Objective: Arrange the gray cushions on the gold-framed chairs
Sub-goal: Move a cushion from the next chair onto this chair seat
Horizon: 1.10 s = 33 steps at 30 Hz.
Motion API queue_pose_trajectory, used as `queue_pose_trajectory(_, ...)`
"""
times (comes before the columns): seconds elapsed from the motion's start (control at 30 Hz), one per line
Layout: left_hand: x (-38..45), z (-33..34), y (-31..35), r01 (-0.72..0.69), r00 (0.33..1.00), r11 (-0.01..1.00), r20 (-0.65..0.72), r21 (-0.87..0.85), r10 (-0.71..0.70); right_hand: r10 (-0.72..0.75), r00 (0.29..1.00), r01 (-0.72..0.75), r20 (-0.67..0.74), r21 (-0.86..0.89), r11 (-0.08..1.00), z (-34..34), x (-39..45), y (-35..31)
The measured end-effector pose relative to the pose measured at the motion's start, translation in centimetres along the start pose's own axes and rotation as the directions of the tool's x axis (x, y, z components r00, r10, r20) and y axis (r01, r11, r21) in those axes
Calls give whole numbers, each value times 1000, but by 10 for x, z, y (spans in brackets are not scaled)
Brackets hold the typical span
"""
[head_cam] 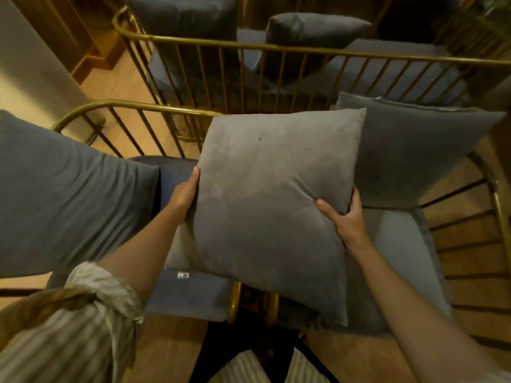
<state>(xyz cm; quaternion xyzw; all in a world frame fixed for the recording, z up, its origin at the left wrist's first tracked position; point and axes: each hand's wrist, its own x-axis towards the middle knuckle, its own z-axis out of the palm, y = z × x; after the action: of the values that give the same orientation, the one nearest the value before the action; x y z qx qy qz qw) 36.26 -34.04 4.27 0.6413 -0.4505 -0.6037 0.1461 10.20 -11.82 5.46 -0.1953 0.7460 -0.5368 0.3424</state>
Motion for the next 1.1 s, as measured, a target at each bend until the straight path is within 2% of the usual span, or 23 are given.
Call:
queue_pose_trajectory(0.13, -46, 56, 2, -133, 990, 991, 43, 8, 133, 8, 999, -8, -37, -5, 1000, -80, -9, 6)
queue_pose_trajectory(0.4, -99, 191, -30, -89, 981, 995, 171, -48, 96, 81, 987, -97, -139, -113, 989, -223, -6, 33)
queue_pose_trajectory(0.5, -110, 236, -53, -38, 980, 998, 195, -54, 48, 71, 990, -93, -121, -194, 977, -263, 0, 51)
queue_pose_trajectory(0.57, -124, 263, -65, -70, 975, 997, 207, -44, 78, 98, 989, -120, -113, -201, 972, -282, 6, 65)
queue_pose_trajectory(0.67, -136, 298, -82, -46, 976, 999, 213, -5, 46, 167, 982, -180, -90, -167, 969, -294, 15, 85)
queue_pose_trajectory(0.73, -136, 311, -90, -78, 983, 994, 174, 82, 62, 207, 973, -223, -103, -176, 959, -290, 21, 96)
queue_pose_trajectory(0.8, -129, 313, -95, -153, 981, 969, 150, 193, 125, 232, 962, -263, -141, -269, 927, -281, 26, 107)
queue_pose_trajectory(0.9, -113, 311, -103, -252, 960, 918, 202, 305, 196, 249, 943, -324, -221, -440, 838, -268, 27, 121)
queue_pose_trajectory(1.03, -104, 304, -100, -236, 958, 913, 239, 332, 161, 279, 932, -358, -233, -461, 812, -266, 31, 122)
queue_pose_trajectory(1.1, -109, 299, -95, -226, 956, 931, 250, 286, 155, 227, 939, -327, -258, -465, 823, -264, 30, 120)
